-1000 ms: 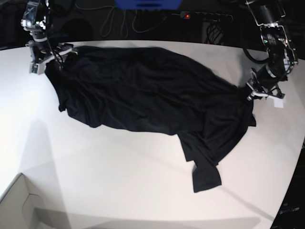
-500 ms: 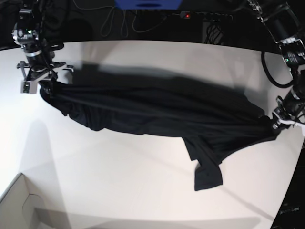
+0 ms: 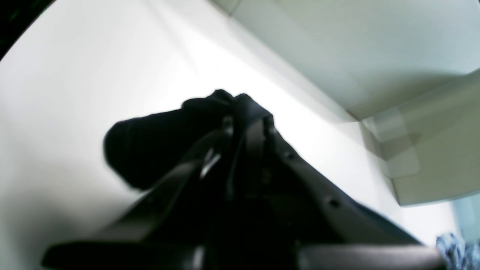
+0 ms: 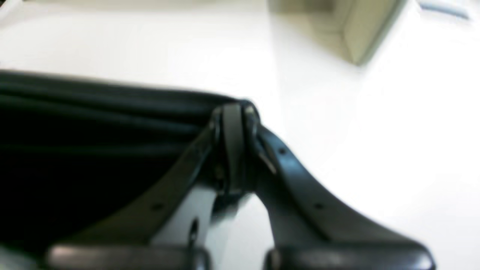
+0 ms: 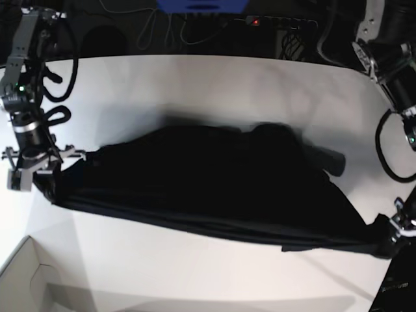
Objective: Layout the t-shirt on the table in an organized manner, then fold the t-shirt properly
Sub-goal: 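Lift the shirt high with both grippers and shake it out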
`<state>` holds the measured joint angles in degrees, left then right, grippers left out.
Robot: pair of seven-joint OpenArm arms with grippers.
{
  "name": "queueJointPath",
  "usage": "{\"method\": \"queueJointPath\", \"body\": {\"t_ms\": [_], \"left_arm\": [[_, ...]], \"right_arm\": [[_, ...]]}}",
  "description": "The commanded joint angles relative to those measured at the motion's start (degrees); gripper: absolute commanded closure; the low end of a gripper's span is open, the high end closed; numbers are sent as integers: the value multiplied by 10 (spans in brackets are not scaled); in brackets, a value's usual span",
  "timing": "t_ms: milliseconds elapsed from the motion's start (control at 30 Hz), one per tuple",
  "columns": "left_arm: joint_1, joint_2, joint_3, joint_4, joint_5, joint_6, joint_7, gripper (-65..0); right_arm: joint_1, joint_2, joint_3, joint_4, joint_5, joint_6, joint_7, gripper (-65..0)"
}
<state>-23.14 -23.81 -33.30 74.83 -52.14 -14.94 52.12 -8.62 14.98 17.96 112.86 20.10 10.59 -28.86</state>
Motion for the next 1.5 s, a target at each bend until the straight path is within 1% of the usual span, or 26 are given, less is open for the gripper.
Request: {"method": "queueJointPath", "body": {"t_ms": [0,33,133,233,300,400,467,500,567,633,733,767,833,933,1000,1067,1133,1233,1267,1367,1467], "left_arm": [[-26,-12,11,-1,-9,-3,-13,-2],[-38,-12,23,-10,-9,-3,-13,-2],[-72,-9,49,-52,-9,-3,-19,-2],[-122,-7,62,-103,-9,-3,-20,-2],[-158,-5,62,-139,-9,-3,-20,-2],[-219,7,63,-198,-6,-3,-21,-2],[-262,11,62,-234,22,-3,-25,-2],[-290,14,62,-250,43,-4,-37,-2],[-339,32,62,-284,77,-5,-61,-2],[-382,44,62,-310,102,-5,-69,-2],[-430,53,62,-343,121,-6,-72,-2],[-447,60,62,-349,127,-6,-72,-2],[-480,63,62,-362,137,-6,-73,-2],[-509,62,62,-365,136,-7,-72,-2],[-512,62,62,-364,136,-7,-68,-2],[-507,61,62,-363,135,-7,-65,-2],[-473,60,60,-359,134,-8,-64,-2],[-422,60,58,-336,131,-8,-61,-2],[-398,60,57,-325,122,-8,-52,-2],[-318,58,57,-281,69,-8,-15,-2],[-224,48,57,-237,26,-8,3,-2]], "right_arm": [[18,11,-3,10,3,-3,15,0],[32,11,-4,10,3,-3,0,0],[90,27,-4,4,3,-3,-49,0],[153,44,-5,-26,3,-3,-69,0],[197,62,-7,-62,3,-3,-70,0],[269,98,-36,-132,3,-3,-66,0],[321,119,-55,-179,5,-2,-65,0],[354,127,-69,-202,4,10,-65,0],[422,139,-90,-243,3,43,-65,0],[488,146,-105,-281,3,62,-65,0],[589,147,-123,-331,3,64,-67,0],[618,153,-124,-348,3,64,-67,0],[674,159,-125,-378,3,65,-67,0],[729,163,-139,-394,3,65,-68,0],[733,174,-138,-379,6,65,-70,0],[696,180,-134,-355,7,65,-75,0],[639,183,-127,-312,7,65,-83,0],[512,185,-82,-250,7,65,-78,0],[477,178,-73,-231,7,65,-78,0],[370,137,-35,-174,8,65,-77,0],[277,100,-10,-136,8,66,-77,0]]}}
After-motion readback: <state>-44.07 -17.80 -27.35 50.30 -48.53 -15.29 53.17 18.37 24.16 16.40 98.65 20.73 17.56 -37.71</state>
